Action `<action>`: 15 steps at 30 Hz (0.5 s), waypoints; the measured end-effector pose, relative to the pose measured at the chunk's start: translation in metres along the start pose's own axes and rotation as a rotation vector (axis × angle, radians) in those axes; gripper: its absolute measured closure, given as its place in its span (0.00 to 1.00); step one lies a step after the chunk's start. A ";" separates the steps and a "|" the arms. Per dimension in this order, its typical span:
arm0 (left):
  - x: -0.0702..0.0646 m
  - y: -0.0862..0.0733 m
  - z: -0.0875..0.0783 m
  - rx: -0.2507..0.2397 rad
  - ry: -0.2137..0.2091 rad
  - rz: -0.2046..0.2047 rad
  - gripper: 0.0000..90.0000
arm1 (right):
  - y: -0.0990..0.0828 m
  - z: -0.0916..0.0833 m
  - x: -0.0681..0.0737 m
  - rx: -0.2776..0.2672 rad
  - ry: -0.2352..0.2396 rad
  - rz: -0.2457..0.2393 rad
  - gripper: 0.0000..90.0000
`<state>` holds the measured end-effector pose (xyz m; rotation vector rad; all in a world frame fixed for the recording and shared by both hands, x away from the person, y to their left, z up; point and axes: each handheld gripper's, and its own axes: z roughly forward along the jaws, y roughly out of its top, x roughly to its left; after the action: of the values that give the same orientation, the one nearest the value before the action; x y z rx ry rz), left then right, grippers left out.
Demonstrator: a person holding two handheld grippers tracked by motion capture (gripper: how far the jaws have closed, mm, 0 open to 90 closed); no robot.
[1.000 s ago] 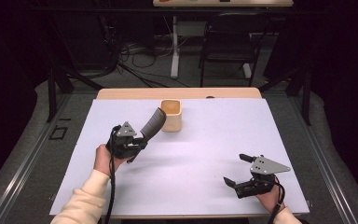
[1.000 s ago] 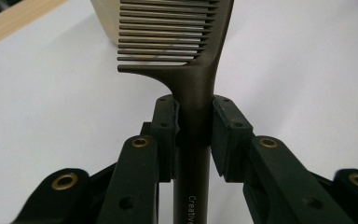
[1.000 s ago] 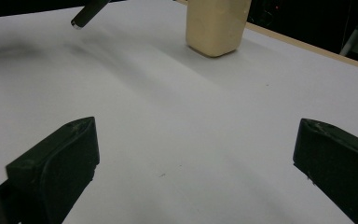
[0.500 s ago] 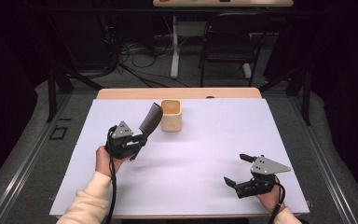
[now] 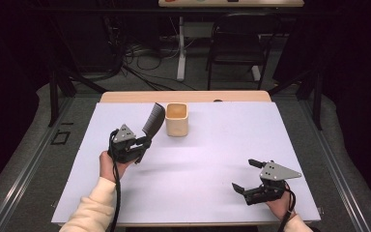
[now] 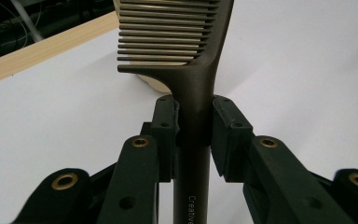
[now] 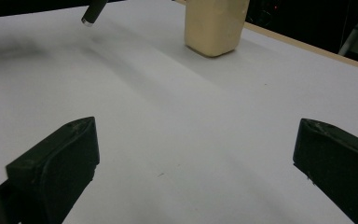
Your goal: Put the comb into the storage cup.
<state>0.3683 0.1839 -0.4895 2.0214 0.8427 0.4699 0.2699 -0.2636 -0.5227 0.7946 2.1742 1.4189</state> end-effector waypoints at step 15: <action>-0.002 0.007 0.001 -0.045 0.008 0.007 0.81 | 0.000 0.000 0.000 0.001 0.002 0.002 0.00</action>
<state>0.3706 0.1792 -0.4840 1.9828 0.8224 0.4972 0.2695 -0.2637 -0.5225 0.7965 2.1769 1.4204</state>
